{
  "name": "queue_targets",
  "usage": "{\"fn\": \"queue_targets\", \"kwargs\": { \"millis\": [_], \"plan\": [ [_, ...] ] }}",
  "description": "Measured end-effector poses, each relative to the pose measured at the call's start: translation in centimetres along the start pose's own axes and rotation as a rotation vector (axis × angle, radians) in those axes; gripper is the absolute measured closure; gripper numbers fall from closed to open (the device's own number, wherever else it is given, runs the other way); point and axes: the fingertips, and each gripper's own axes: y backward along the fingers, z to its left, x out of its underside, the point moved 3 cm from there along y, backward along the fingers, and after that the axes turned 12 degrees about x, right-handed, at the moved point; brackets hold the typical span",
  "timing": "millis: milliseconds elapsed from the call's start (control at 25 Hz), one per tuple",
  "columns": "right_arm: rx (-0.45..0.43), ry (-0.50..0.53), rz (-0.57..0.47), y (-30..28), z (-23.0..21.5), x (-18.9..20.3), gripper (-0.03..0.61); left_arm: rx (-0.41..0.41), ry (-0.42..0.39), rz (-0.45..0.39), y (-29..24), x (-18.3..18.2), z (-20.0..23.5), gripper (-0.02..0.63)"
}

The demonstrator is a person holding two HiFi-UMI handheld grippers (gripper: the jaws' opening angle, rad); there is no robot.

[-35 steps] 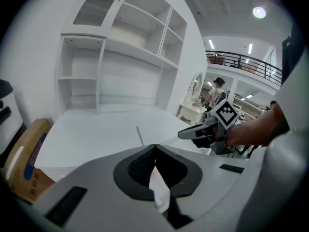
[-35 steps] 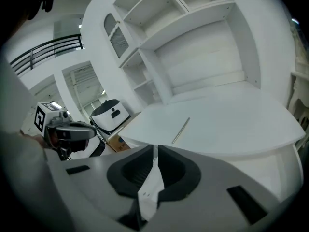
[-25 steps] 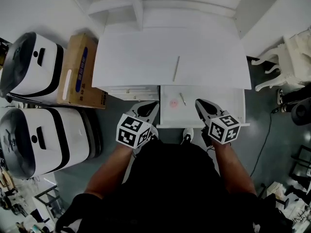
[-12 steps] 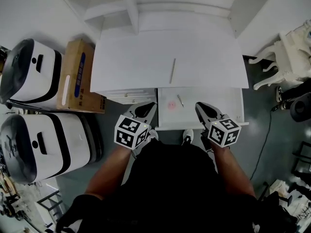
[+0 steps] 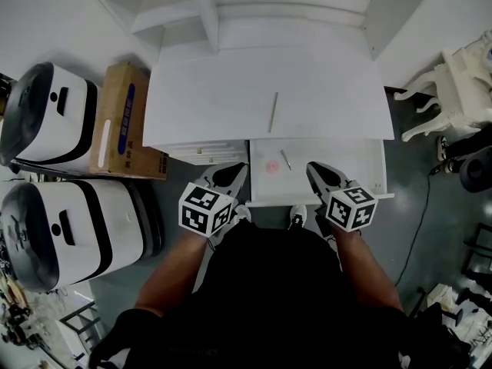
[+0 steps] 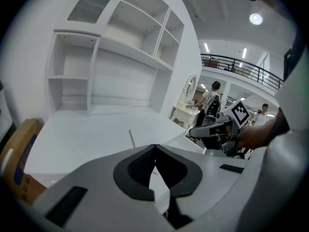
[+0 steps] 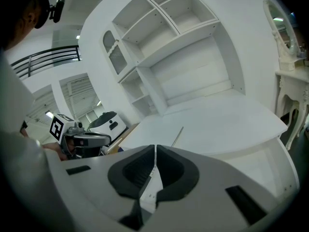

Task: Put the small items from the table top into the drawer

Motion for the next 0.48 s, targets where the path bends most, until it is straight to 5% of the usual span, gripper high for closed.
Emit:
{"fn": "queue_targets", "kwargs": {
  "millis": [480],
  "plan": [
    [0.018,0.039,0.029,-3.0,-0.4,0.0,0.546,-0.035,-0.007,0.017,-0.2,0.8,1.1,0.603]
  ]
}}
